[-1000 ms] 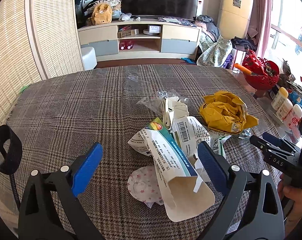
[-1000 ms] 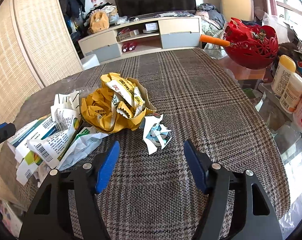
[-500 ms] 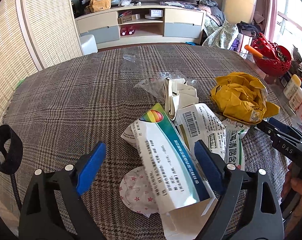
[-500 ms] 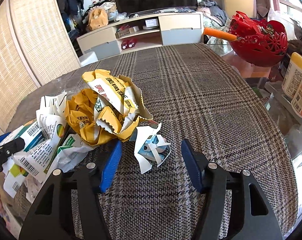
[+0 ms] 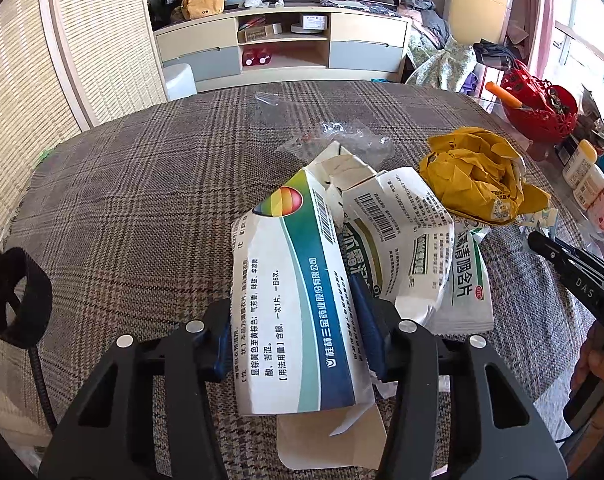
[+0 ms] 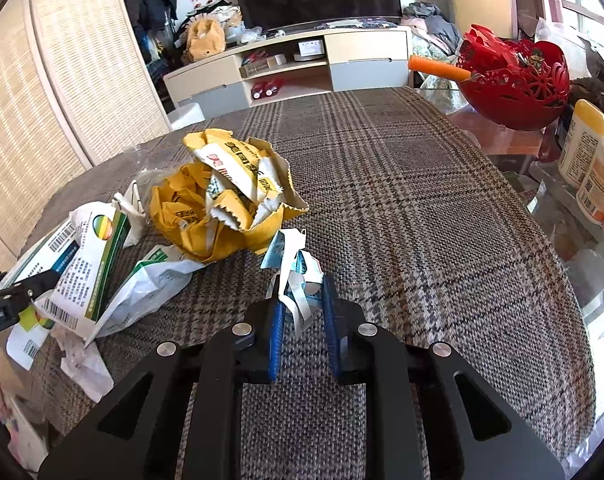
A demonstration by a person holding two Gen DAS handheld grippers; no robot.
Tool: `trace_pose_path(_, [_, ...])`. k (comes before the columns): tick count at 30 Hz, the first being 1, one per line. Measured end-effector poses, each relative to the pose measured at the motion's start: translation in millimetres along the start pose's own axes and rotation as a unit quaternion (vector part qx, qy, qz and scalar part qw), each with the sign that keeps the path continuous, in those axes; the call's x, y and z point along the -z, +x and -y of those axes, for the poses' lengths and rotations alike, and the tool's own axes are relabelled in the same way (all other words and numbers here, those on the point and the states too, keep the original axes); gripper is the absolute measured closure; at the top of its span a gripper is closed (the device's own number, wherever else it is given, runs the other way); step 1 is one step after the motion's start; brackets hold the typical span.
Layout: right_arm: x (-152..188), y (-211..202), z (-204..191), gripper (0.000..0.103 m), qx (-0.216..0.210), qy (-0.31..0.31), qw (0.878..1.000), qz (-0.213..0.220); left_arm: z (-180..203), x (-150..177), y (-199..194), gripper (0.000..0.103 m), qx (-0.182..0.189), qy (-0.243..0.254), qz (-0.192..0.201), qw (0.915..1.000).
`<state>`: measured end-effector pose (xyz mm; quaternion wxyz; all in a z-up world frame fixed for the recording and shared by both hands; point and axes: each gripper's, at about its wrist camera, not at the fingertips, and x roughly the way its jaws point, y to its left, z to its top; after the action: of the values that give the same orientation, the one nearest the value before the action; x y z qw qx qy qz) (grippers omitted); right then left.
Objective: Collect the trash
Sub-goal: 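Carry the box and paper scrap into the black bin, open both tools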
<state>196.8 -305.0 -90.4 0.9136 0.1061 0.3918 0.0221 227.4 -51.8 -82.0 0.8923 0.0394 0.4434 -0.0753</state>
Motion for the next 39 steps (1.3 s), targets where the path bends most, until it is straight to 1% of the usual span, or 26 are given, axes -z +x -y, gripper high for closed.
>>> trace_pose_path(5, [25, -26, -19, 0.085, -0.008, -0.009, 1.000, -0.001, -14, 15, -25, 0.063, 0.004, -0.006, 0.018, 0.9998])
trace_pose_path(9, [49, -44, -40, 0.085, -0.021, -0.022, 0.999, -0.011, -25, 34, -49, 0.063, 0.011, -0.008, 0.035, 0.9993])
trace_pose_path(13, [73, -63, -69, 0.085, -0.036, -0.038, 0.999, -0.015, -32, 63, -73, 0.063, 0.019, -0.008, 0.047, 0.9987])
trace_pose_path(16, [89, -80, -87, 0.085, -0.042, -0.051, 0.998, -0.010, -36, 87, -90, 0.063, 0.028, -0.004, 0.051, 0.9983])
trace_pose_path(20, [112, -99, -101, 0.085, -0.046, -0.056, 0.997, -0.006, -36, 121, -110, 0.063, 0.038, -0.003, 0.053, 0.9979])
trace_pose_path(24, [138, -113, -109, 0.085, -0.048, -0.057, 0.997, -0.012, -33, 156, -123, 0.063, 0.048, 0.002, 0.047, 0.9978])
trace_pose_path(28, [161, -111, -108, 0.085, -0.048, -0.054, 0.997, -0.028, -30, 188, -125, 0.063, 0.054, 0.001, 0.035, 0.9979])
trace_pose_path(32, [185, -101, -107, 0.085, -0.051, -0.047, 0.996, -0.050, -28, 216, -117, 0.063, 0.060, -0.001, 0.014, 0.9981])
trace_pose_path(36, [204, -85, -108, 0.085, -0.054, -0.041, 0.995, -0.075, -24, 240, -94, 0.063, 0.070, -0.001, -0.017, 0.9974])
trace_pose_path(39, [214, -71, -108, 0.085, -0.061, -0.033, 0.993, -0.097, -19, 252, -73, 0.063, 0.077, 0.003, -0.040, 0.9962])
